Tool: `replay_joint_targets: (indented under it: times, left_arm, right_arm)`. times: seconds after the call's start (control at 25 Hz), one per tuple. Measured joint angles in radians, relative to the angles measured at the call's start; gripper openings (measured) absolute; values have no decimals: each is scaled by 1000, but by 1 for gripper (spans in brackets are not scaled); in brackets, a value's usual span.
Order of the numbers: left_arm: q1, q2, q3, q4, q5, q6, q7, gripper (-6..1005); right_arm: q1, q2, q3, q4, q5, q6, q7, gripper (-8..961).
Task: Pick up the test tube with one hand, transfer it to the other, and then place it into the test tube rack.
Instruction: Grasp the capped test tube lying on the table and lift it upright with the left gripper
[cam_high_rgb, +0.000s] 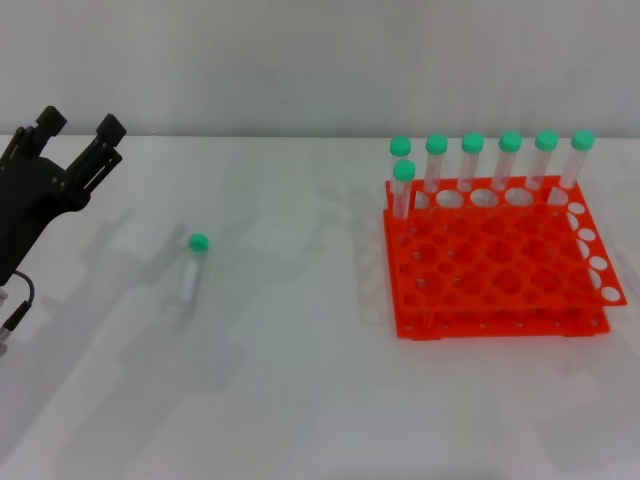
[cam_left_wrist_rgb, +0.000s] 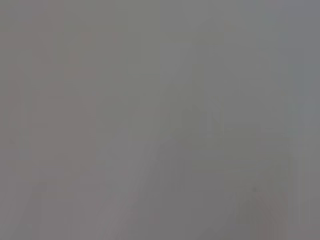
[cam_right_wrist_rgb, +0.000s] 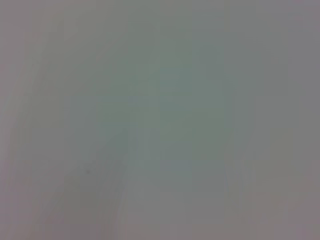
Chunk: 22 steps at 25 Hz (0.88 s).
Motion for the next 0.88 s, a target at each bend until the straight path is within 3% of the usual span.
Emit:
replay_joint_targets:
  times: [0.64, 0.88]
  left_arm:
    - [11, -1, 0, 27, 24, 0, -43, 858]
    - [25, 22, -3, 99, 78, -2, -192, 851]
  right_arm:
    - [2, 3, 0, 5, 0, 3, -25, 885]
    - [-7, 2, 8, 3, 6, 3, -34, 885]
